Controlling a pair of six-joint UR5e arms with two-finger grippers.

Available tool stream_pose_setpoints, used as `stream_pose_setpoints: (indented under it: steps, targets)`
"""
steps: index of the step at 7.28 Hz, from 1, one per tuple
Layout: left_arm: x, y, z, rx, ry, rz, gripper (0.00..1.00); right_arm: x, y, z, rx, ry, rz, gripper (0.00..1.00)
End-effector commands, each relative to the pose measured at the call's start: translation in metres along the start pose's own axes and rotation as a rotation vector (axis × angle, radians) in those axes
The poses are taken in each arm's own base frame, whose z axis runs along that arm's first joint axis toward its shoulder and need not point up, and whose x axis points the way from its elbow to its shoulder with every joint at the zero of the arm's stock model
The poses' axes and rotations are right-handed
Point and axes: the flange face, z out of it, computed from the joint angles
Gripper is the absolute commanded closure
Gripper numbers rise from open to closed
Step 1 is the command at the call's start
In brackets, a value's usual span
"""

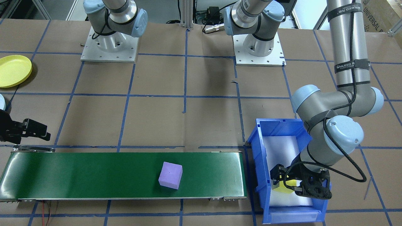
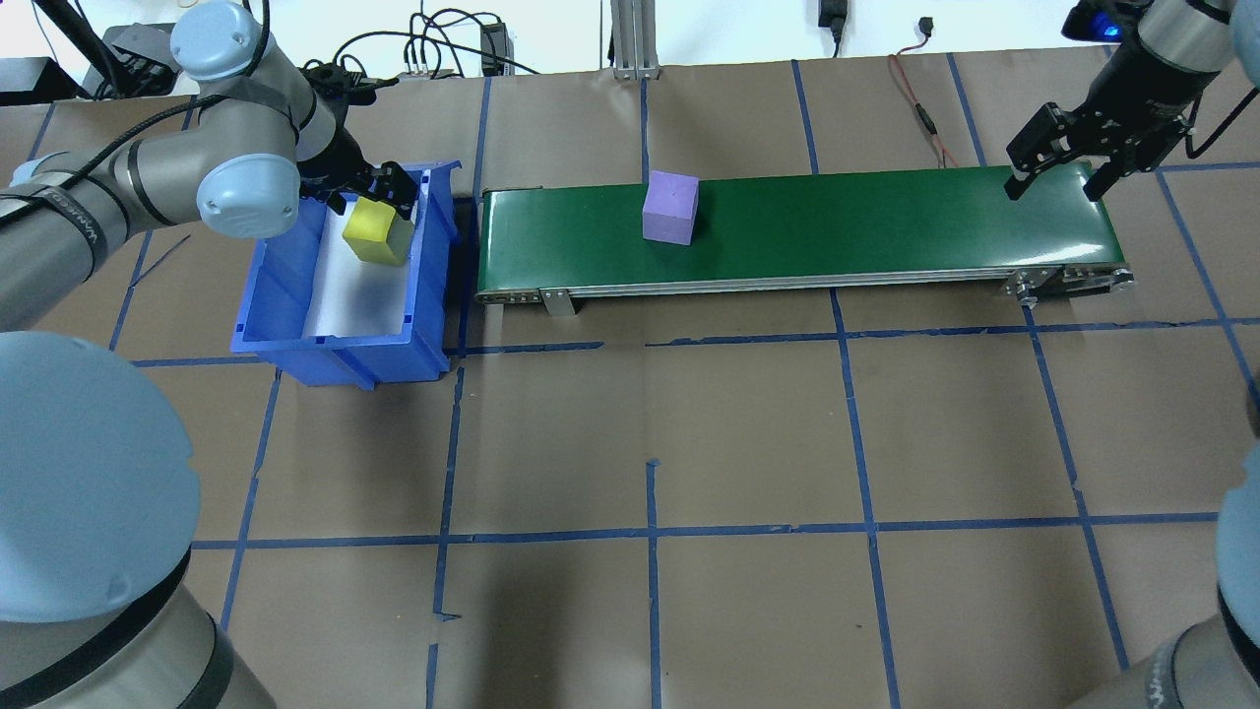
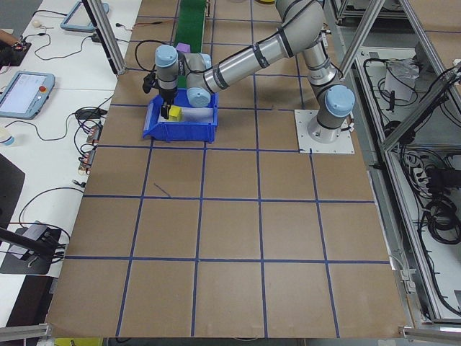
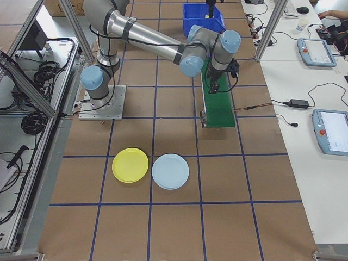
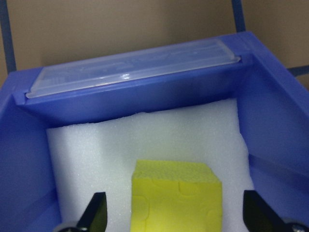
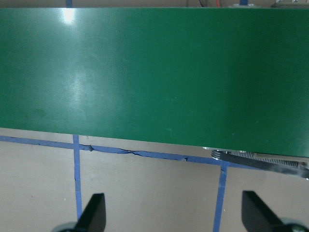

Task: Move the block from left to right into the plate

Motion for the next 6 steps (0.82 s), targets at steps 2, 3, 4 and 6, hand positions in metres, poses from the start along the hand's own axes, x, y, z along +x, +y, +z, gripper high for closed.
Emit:
stream_pose_setpoints:
  steps: [2, 3, 4, 6]
  targets:
    - [-0.001, -0.008, -0.032, 0.057, -0.019, 0.007, 0.67, 0.026, -0.006, 0.031, 0.054, -0.127, 0.02, 0.0]
    - [0.004, -0.003, -0.078, 0.078, -0.029, 0.008, 0.67, 0.03, -0.01, 0.04, 0.068, -0.129, 0.022, 0.0]
    - [0.018, 0.012, -0.125, 0.061, 0.011, 0.004, 0.67, 0.031, -0.009, 0.045, 0.061, -0.133, 0.025, 0.0]
    - [0.068, 0.041, -0.196, 0.06, 0.054, 0.048, 0.66, 0.029, -0.011, 0.046, 0.076, -0.161, 0.025, 0.0]
